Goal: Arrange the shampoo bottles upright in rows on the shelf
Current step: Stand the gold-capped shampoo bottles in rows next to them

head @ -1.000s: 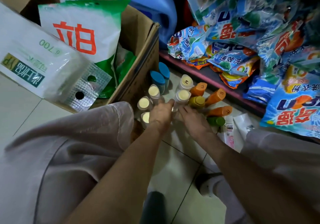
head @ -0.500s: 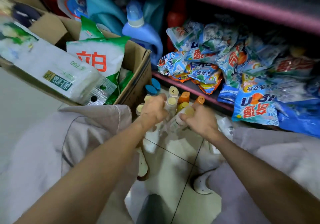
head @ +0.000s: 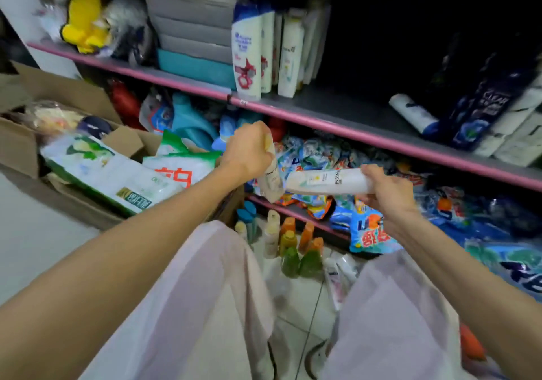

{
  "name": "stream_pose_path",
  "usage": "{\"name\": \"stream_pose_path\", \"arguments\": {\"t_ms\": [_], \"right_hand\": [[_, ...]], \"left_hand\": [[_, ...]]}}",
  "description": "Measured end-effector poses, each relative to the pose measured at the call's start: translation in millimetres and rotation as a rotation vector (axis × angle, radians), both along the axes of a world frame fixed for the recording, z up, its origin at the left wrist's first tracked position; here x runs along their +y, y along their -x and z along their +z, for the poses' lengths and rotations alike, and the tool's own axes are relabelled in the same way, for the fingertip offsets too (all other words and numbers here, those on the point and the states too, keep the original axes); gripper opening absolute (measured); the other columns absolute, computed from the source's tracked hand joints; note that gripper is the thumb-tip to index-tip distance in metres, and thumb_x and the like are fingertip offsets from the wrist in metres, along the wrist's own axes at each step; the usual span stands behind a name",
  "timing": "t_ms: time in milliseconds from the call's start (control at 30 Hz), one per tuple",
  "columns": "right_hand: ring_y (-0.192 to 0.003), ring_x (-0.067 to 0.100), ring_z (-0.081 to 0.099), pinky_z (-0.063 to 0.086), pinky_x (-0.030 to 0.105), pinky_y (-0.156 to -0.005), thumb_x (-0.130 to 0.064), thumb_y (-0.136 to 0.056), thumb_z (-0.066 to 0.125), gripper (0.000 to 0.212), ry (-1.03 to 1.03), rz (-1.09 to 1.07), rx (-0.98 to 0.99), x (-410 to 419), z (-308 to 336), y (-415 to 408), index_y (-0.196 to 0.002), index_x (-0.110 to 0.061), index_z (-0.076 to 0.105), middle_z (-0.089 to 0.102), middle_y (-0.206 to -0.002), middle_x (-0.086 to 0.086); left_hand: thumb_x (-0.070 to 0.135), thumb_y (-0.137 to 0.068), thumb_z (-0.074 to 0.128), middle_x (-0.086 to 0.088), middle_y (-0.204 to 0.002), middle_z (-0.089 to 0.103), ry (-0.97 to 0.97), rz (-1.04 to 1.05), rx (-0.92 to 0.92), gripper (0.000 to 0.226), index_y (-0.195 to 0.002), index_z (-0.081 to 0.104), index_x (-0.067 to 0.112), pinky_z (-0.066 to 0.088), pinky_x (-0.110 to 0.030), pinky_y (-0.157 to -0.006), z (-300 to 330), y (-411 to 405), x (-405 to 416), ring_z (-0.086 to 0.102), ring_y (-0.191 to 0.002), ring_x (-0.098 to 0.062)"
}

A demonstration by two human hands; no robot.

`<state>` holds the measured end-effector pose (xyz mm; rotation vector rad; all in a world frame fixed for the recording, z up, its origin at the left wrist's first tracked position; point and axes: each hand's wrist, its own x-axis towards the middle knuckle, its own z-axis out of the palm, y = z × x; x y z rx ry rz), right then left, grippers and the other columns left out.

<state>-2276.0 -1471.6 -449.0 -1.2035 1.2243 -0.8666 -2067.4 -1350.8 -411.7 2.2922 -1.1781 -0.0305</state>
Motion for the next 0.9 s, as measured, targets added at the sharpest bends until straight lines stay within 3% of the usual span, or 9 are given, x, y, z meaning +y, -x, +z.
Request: {"name": "stream_pose_path", "arguments": {"t_ms": [100, 200, 333, 400, 500, 567, 700, 800, 900], "right_hand": [[-0.055, 0.016, 0.06, 0.051, 0.023, -0.048, -0.028, -0.081, 0.069, 0.024, 0.031, -0.083, -0.119, -17.3, 51.9, -2.2, -0.074, -0.008, 0.058, 0.061, -0.069, 0.003], [-0.071, 0.018, 0.062, 0.055, 0.023, -0.051, -0.024, -0.082, 0.068, 0.033, -0.052, -0.169, -0.316, -42.0, 87.8, -4.8, -0.101, -0.002, 0.054, 0.058, -0.085, 0.005], [-0.06, 0.018, 0.059, 0.05, 0.019, -0.037, -0.027, -0.089, 0.063, 0.031, -0.335, -0.131, -0.381, -69.7, 107.7, -11.1, -0.112, -0.011, 0.048, 0.051, -0.105, 0.009], [-0.071, 0.02, 0.061, 0.048, 0.018, -0.034, -0.024, -0.093, 0.058, 0.029, -0.348, -0.189, -0.373, -79.8, 107.9, -18.4, -0.118, -0.012, 0.049, 0.049, -0.111, 0.009], [-0.114, 0.023, 0.054, 0.056, 0.019, -0.072, -0.019, -0.096, 0.056, 0.045, -0.381, -0.293, -0.43, -86.1, 101.6, -29.1, -0.137, -0.008, 0.042, 0.044, -0.134, 0.007], [-0.125, 0.024, 0.05, 0.049, 0.024, -0.095, -0.02, -0.095, 0.057, 0.048, -0.431, -0.315, -0.499, -88.0, 92.1, -28.7, -0.138, -0.009, 0.041, 0.041, -0.144, 0.006], [-0.133, 0.018, 0.044, 0.039, 0.011, -0.102, -0.022, -0.096, 0.055, 0.028, -0.567, -0.317, -0.709, -89.9, 73.9, -16.0, -0.118, -0.005, 0.054, 0.041, -0.148, 0.008], [-0.133, 0.015, 0.044, 0.034, 0.022, -0.11, -0.018, -0.094, 0.058, 0.041, -0.504, -0.273, -0.603, -100.6, 78.0, -23.4, -0.132, -0.004, 0.048, 0.038, -0.149, 0.008], [-0.119, 0.027, 0.056, 0.048, 0.033, -0.097, -0.007, -0.089, 0.062, 0.039, -0.382, 0.096, -0.286, -96.9, 89.8, -45.2, -0.127, -0.001, 0.053, 0.053, -0.134, 0.018]], "left_hand": [[0.011, -0.077, 0.067, -0.013, -0.112, 0.063, 0.093, -0.028, -0.046, 0.034, -0.111, 0.061, 0.012, 0.043, -0.034, -0.079, 48.1, -0.5, -5.4, 0.056, -0.107, -0.034], [0.015, -0.078, 0.069, -0.01, -0.123, 0.061, 0.186, -0.065, -0.028, 0.046, -0.123, 0.057, 0.015, 0.041, -0.033, -0.088, 92.4, -5.4, -10.8, 0.054, -0.114, -0.032], [0.016, -0.079, 0.072, -0.005, -0.126, 0.061, 0.254, -0.116, 0.028, 0.051, -0.127, 0.057, 0.016, 0.038, -0.025, -0.091, 136.3, -13.1, -24.3, 0.054, -0.117, -0.024], [0.015, -0.078, 0.072, -0.003, -0.124, 0.061, 0.279, -0.142, 0.068, 0.05, -0.126, 0.057, 0.016, 0.038, -0.022, -0.088, 148.4, -16.9, -31.9, 0.054, -0.115, -0.021], [0.015, -0.078, 0.072, -0.002, -0.121, 0.061, 0.308, -0.158, 0.105, 0.048, -0.124, 0.058, 0.017, 0.038, -0.022, -0.086, 156.4, -22.3, -41.3, 0.055, -0.112, -0.019], [0.013, -0.079, 0.073, 0.001, -0.115, 0.06, 0.337, -0.183, 0.151, 0.045, -0.121, 0.059, 0.019, 0.04, -0.022, -0.086, 154.3, -27.0, -46.8, 0.056, -0.109, -0.018], [0.011, -0.081, 0.071, 0.003, -0.115, 0.058, 0.308, -0.27, 0.178, 0.044, -0.121, 0.058, 0.021, 0.045, -0.028, -0.089, 142.3, -24.2, -47.7, 0.055, -0.106, -0.015], [0.01, -0.082, 0.07, 0.0, -0.121, 0.058, 0.294, -0.303, 0.196, 0.046, -0.125, 0.056, 0.019, 0.046, -0.034, -0.097, 145.0, -34.6, -56.7, 0.054, -0.112, -0.017], [0.008, -0.084, 0.068, -0.002, -0.125, 0.057, 0.239, -0.373, 0.142, 0.044, -0.126, 0.055, 0.016, 0.043, -0.034, -0.101, 146.5, -40.3, -64.8, 0.053, -0.116, -0.017]]}}
